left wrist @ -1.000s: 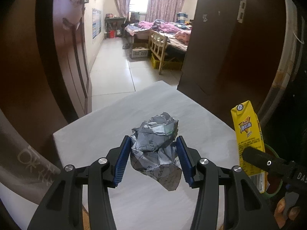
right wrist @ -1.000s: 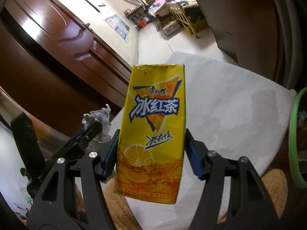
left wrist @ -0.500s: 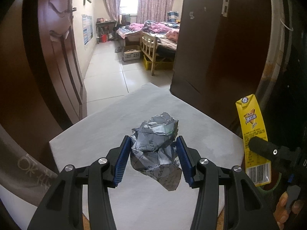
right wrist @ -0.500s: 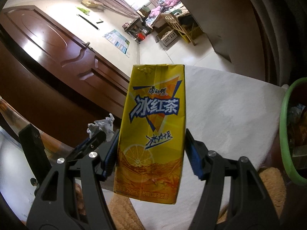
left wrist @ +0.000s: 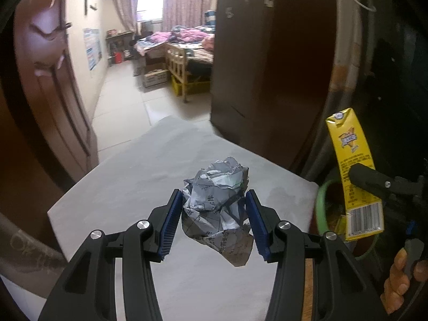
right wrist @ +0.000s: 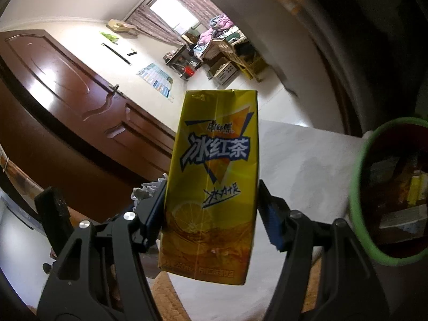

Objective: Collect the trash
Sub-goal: 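Carry both items over the green bin and open both tools to drop them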

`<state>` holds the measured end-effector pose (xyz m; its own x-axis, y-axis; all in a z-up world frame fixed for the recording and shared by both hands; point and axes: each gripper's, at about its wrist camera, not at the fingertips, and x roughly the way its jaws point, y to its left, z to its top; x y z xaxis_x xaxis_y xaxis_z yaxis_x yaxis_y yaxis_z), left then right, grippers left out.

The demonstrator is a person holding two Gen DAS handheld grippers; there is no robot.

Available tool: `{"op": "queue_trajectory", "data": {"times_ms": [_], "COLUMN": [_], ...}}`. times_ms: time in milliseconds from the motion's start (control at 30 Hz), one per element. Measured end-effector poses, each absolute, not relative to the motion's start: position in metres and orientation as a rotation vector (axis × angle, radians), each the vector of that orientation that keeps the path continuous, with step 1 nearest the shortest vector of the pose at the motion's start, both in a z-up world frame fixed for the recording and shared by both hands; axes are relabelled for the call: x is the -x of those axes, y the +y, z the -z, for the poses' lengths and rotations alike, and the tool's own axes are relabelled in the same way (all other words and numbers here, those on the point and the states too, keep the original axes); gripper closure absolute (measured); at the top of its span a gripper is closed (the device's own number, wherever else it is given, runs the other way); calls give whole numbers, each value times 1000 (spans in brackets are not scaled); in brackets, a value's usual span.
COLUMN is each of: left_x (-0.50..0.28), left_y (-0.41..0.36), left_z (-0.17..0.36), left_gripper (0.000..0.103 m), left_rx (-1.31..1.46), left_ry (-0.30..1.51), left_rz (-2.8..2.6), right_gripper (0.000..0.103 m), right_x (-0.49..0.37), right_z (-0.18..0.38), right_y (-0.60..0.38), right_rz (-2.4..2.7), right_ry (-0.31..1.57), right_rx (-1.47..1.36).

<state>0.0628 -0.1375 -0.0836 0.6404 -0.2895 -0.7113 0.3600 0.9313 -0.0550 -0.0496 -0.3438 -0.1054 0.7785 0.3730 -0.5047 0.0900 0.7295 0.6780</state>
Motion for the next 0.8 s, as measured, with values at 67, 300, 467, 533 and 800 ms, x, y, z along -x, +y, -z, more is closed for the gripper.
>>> {"op": "queue_trajectory", "data": {"times_ms": [67, 300, 467, 533, 800], "left_x": [-61, -56, -53, -51, -39], "left_y": [-149, -181, -202, -209, -249], "left_z": [82, 85, 92, 96, 108], "left_gripper": [57, 57, 57, 57, 57], "left_rx": [-100, -111, -123, -135, -180], "left_ry": [791, 801, 813, 818, 831], "left_rz": [397, 469, 510, 526, 606], "right_gripper": [41, 41, 41, 41, 41], "right_x": [55, 68, 75, 78, 88], "right_z": [107, 114, 117, 117, 116], "right_y": [-354, -384, -404, -411, -439], "right_rz": [-144, -89, -42, -28, 10], "right_ry": [672, 672, 668, 666, 658], "right_rx": [-750, -767, -771, -769, -757]}}
